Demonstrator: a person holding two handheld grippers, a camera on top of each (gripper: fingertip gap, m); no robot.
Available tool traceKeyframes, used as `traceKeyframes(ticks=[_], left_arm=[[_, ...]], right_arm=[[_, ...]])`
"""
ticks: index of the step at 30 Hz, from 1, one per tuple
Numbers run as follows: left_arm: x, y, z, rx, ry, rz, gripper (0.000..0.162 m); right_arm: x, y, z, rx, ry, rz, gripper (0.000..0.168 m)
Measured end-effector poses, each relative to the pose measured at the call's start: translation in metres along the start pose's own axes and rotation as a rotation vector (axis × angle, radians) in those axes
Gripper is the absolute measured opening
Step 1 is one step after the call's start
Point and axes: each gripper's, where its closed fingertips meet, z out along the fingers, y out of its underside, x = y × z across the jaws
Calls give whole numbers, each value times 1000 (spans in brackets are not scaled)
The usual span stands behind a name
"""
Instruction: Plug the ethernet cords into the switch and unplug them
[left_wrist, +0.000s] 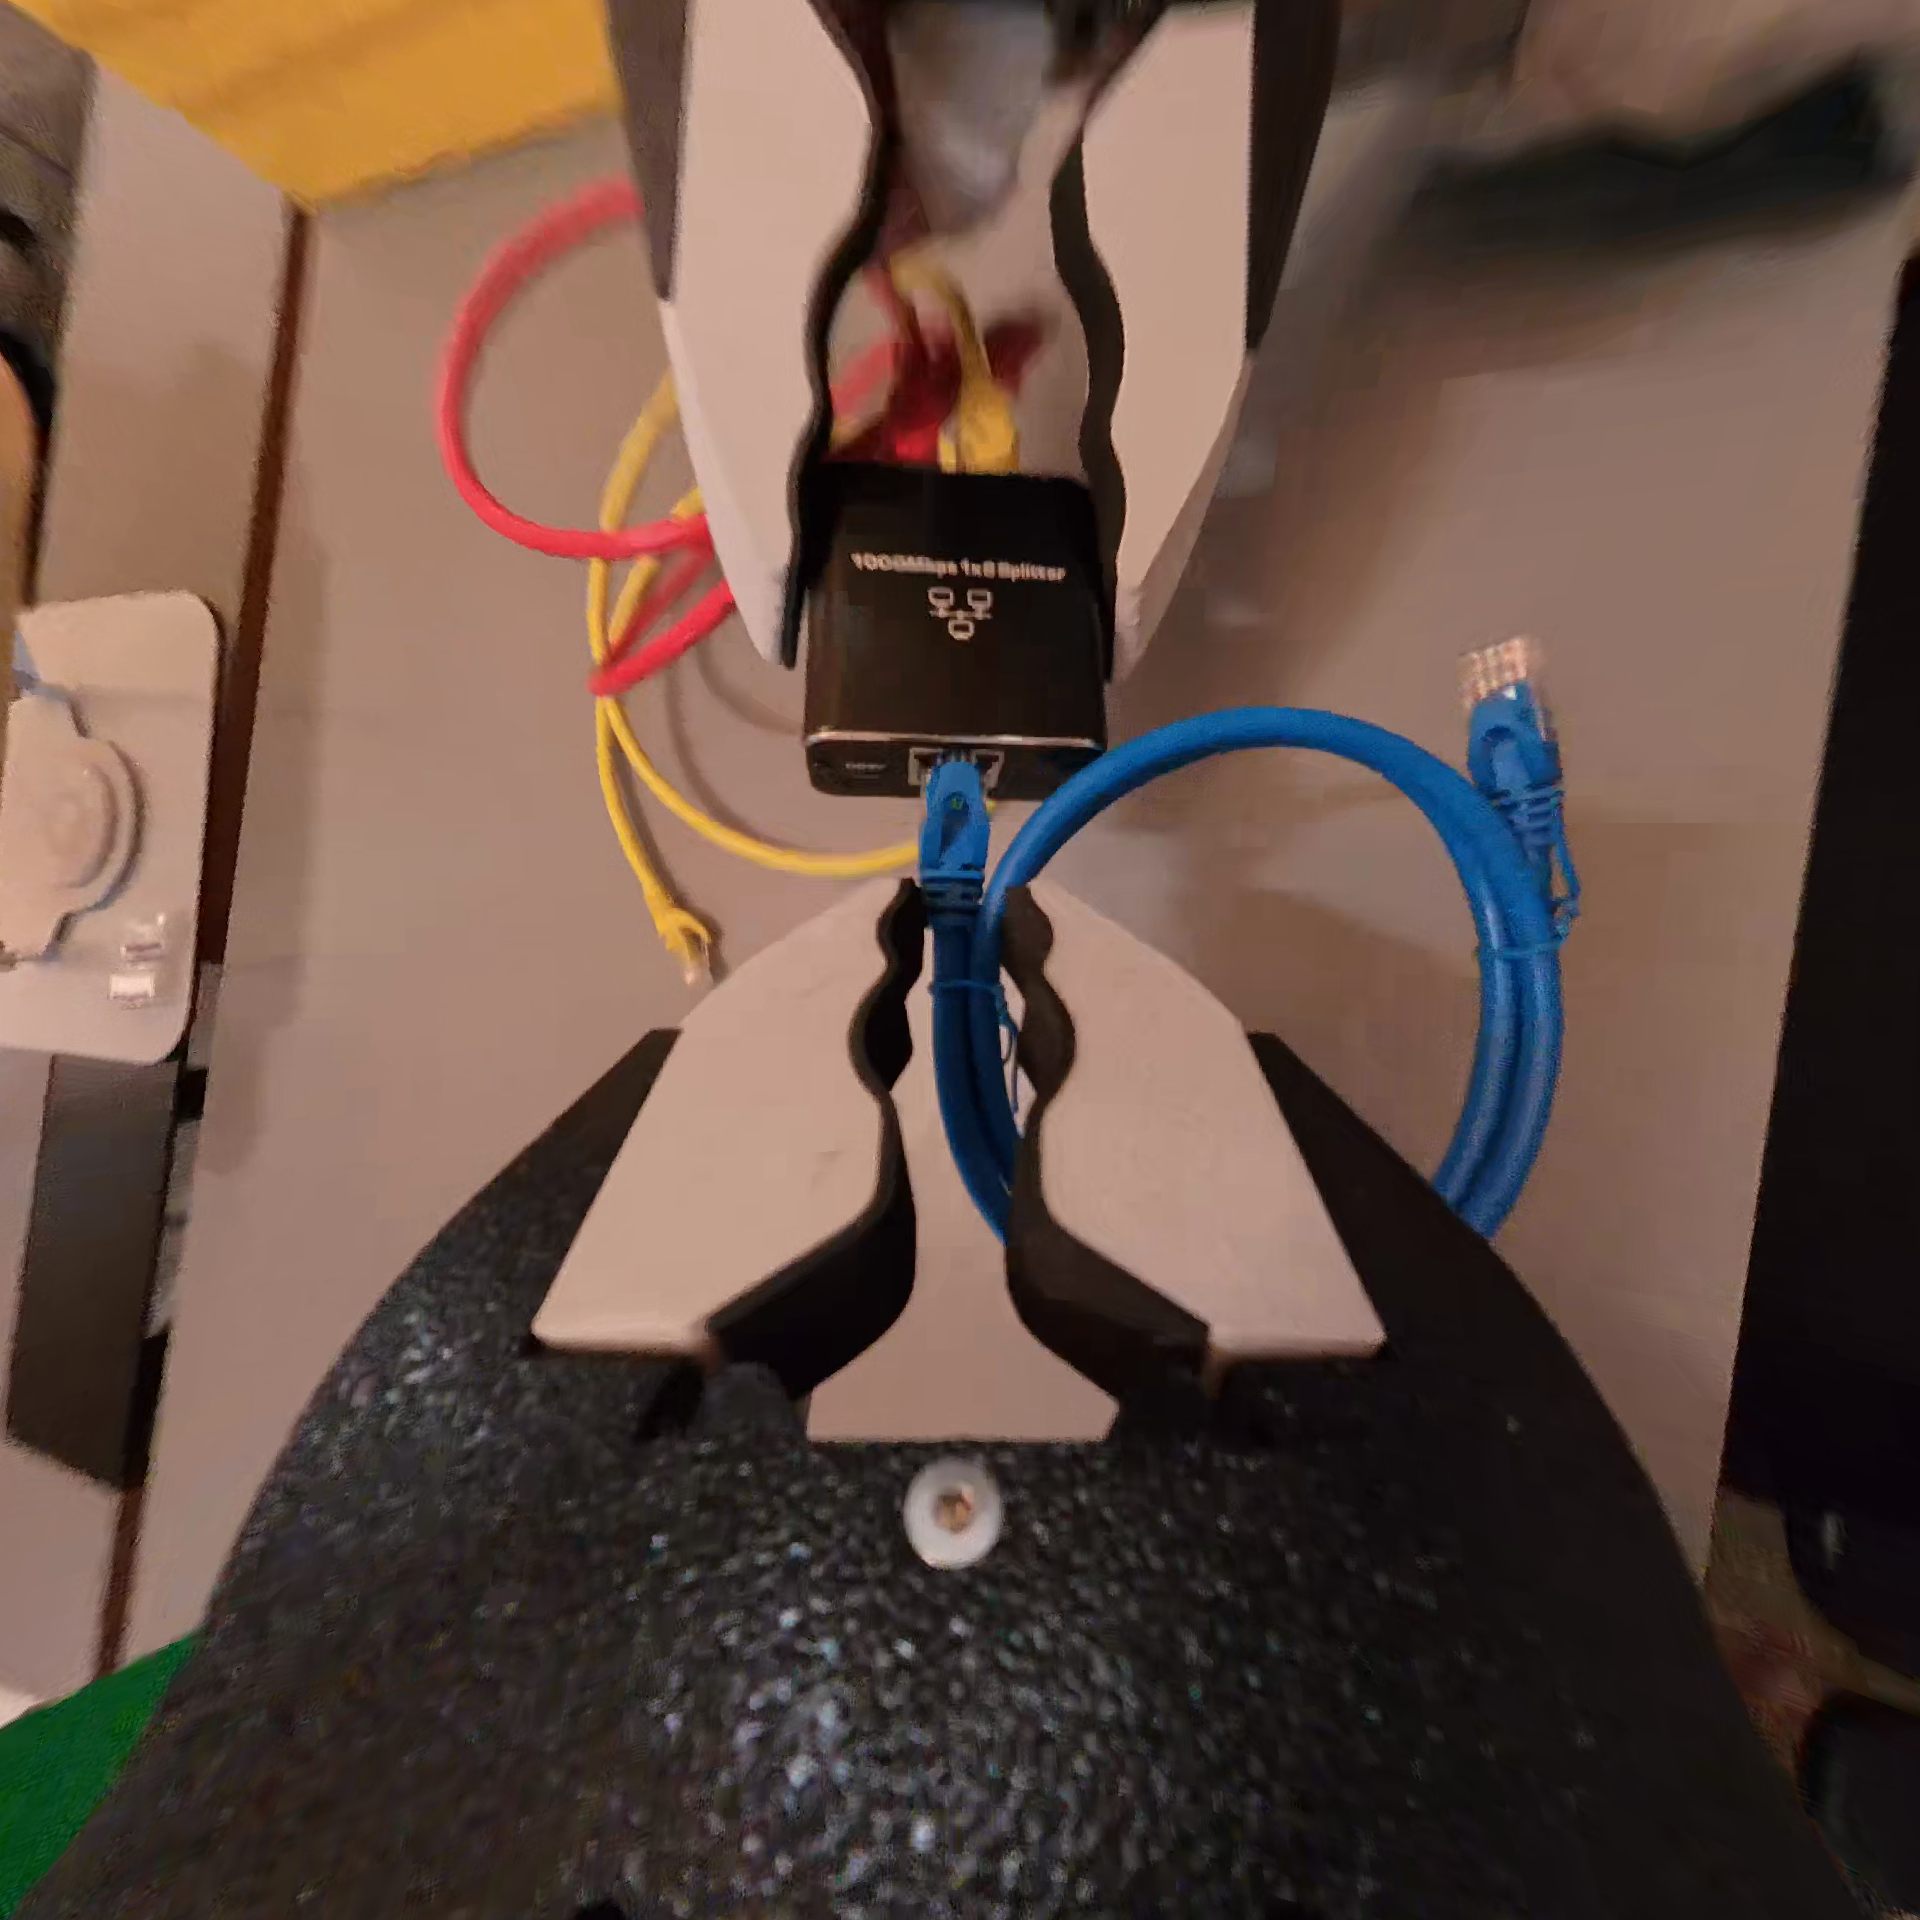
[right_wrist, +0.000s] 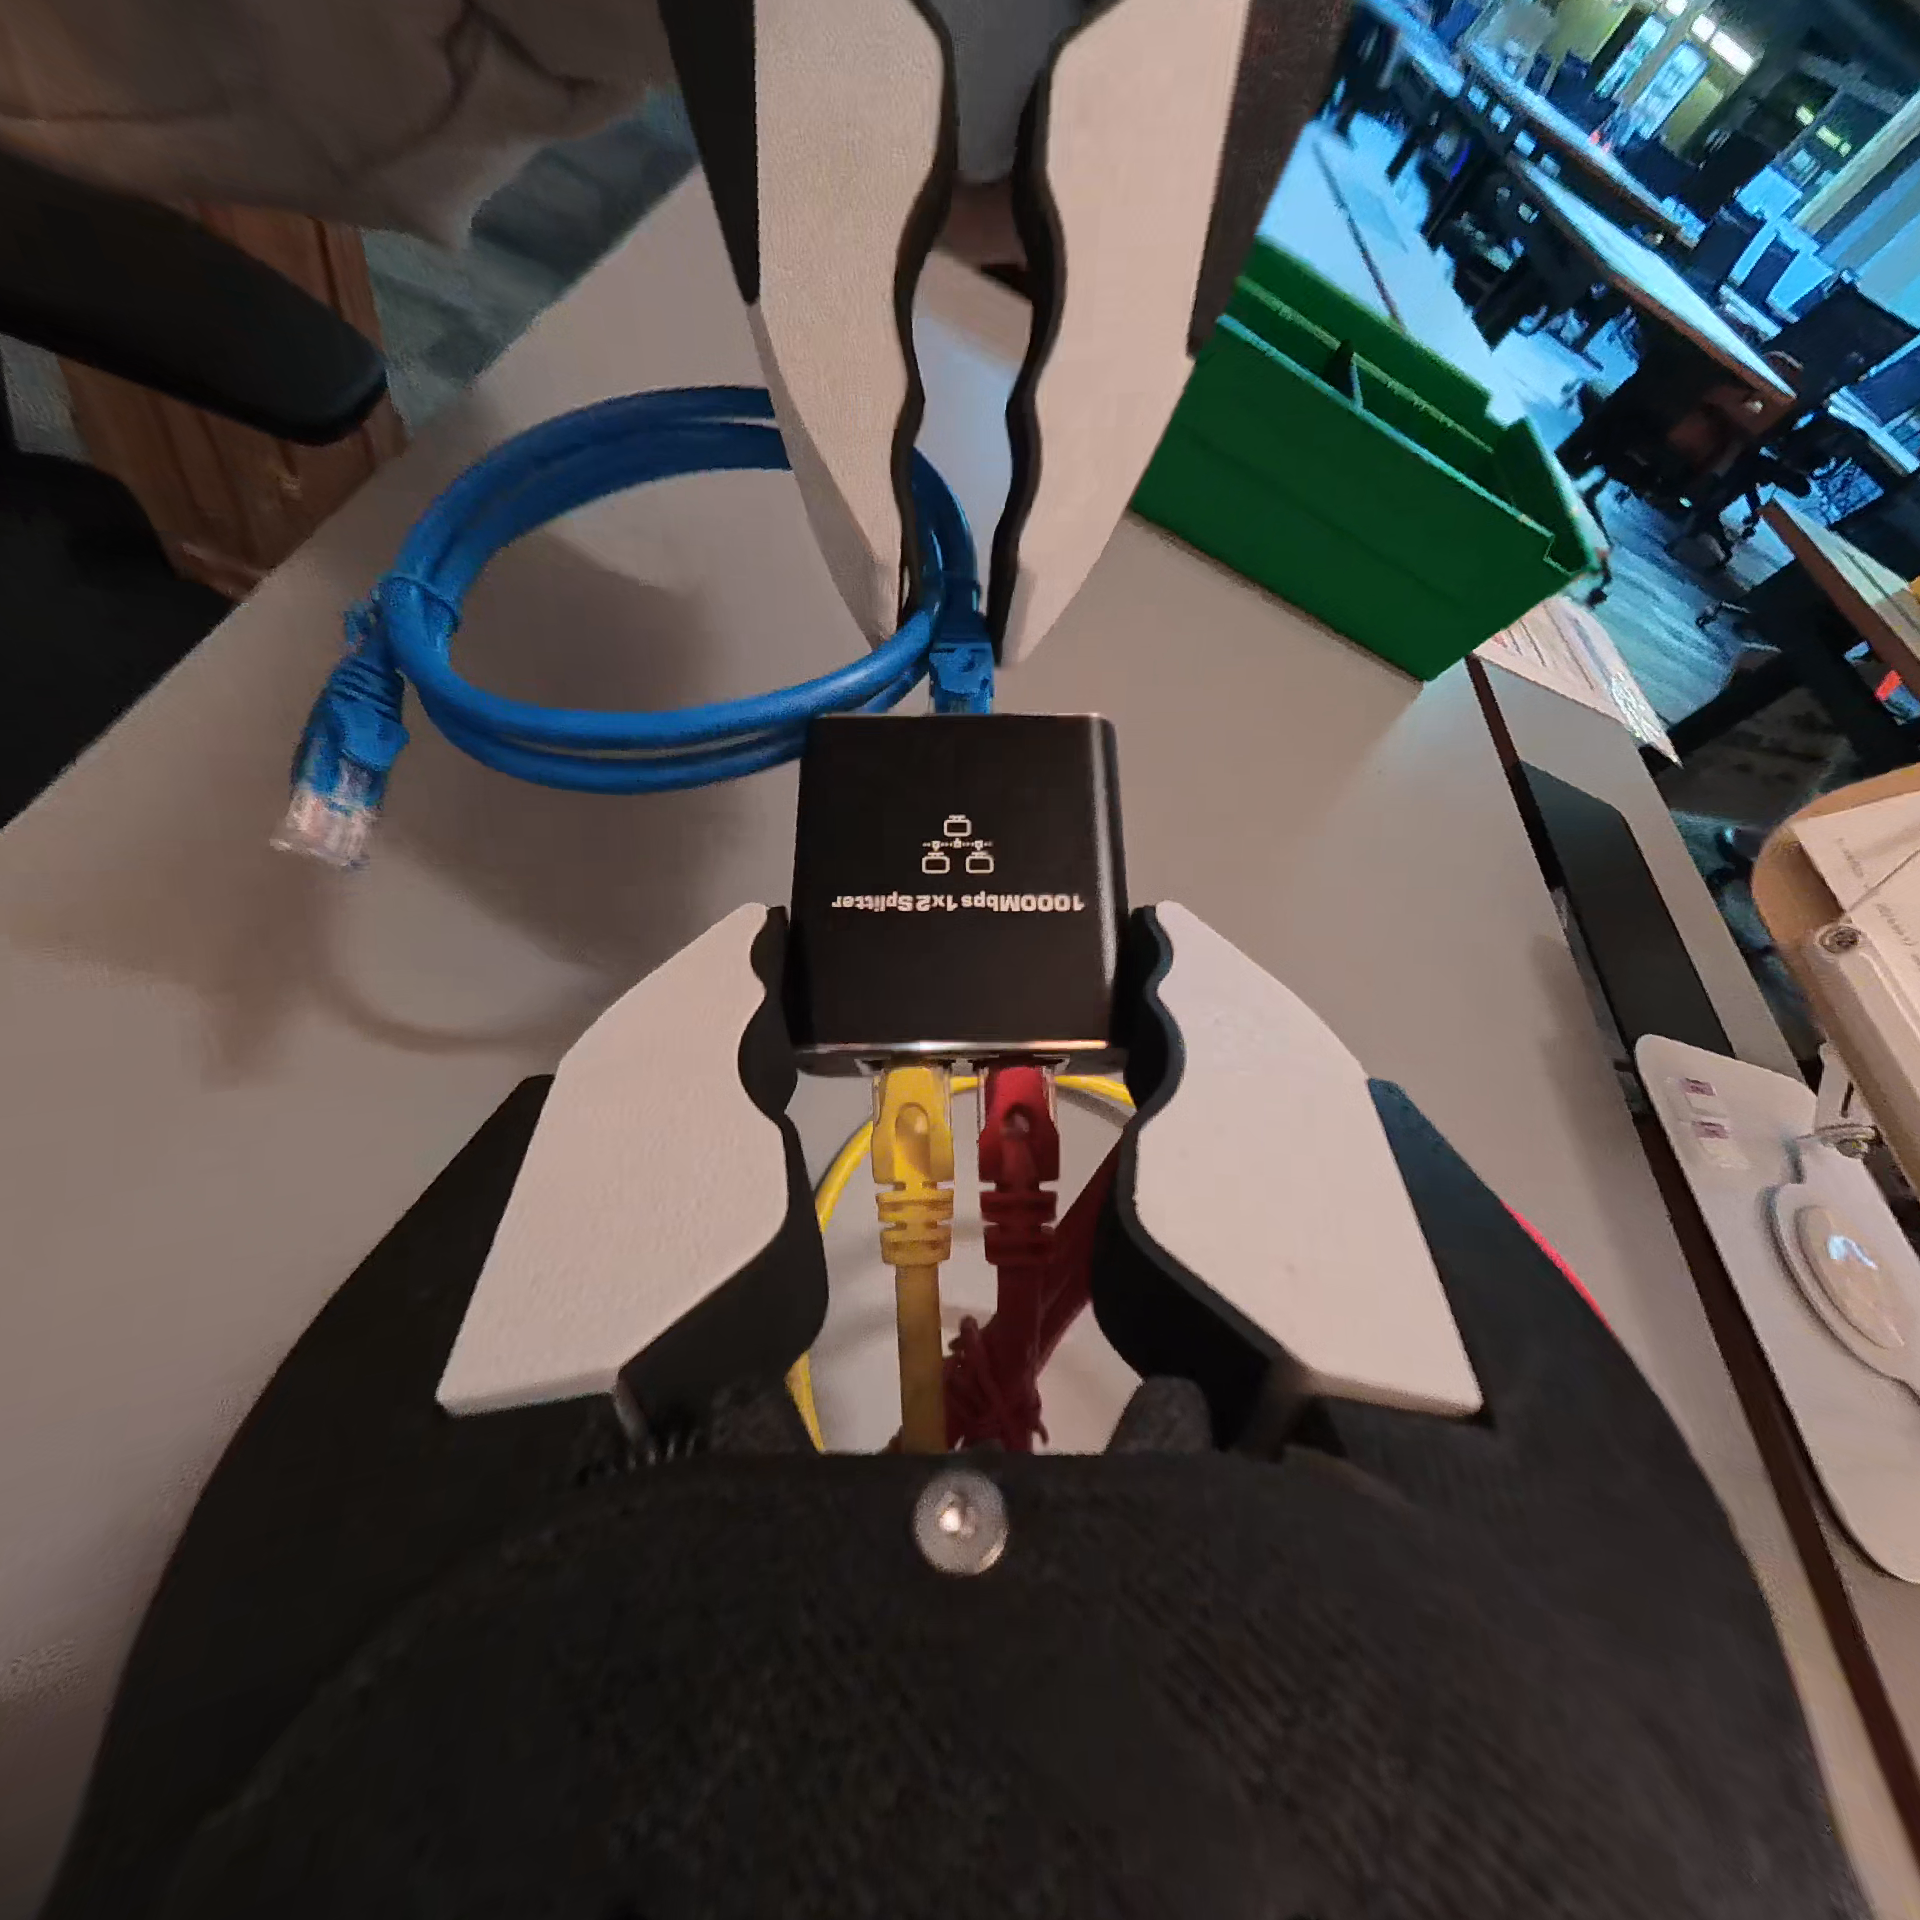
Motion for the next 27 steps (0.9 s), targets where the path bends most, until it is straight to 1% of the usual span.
traceKeyframes(ticks=[3,4,8,9,11,16,21,23,27], left_arm=[[-5,-19,-13,216,-6,-89,17],[-5,-22,-16,266,-7,-110,18],[-4,-23,-21,384,-12,-150,18],[-4,-24,-24,409,-14,-159,14],[-4,-24,-31,443,-14,-178,12],[-10,-19,-39,406,-12,-225,17],[-3,-10,-28,251,30,-189,22],[-1,-10,-24,227,42,-180,23],[-2,-12,-20,208,11,-140,19]], right_arm=[[6,-14,-11,143,-1,66,63],[7,-15,-12,153,4,68,63],[7,-15,-12,160,2,65,63],[6,-13,-12,152,0,65,63],[8,-9,-11,128,10,56,63],[2,-11,-6,122,-14,39,63],[-1,-12,-5,117,-26,29,63],[0,-12,-6,119,-25,35,63],[2,-13,-9,123,-14,36,63]])
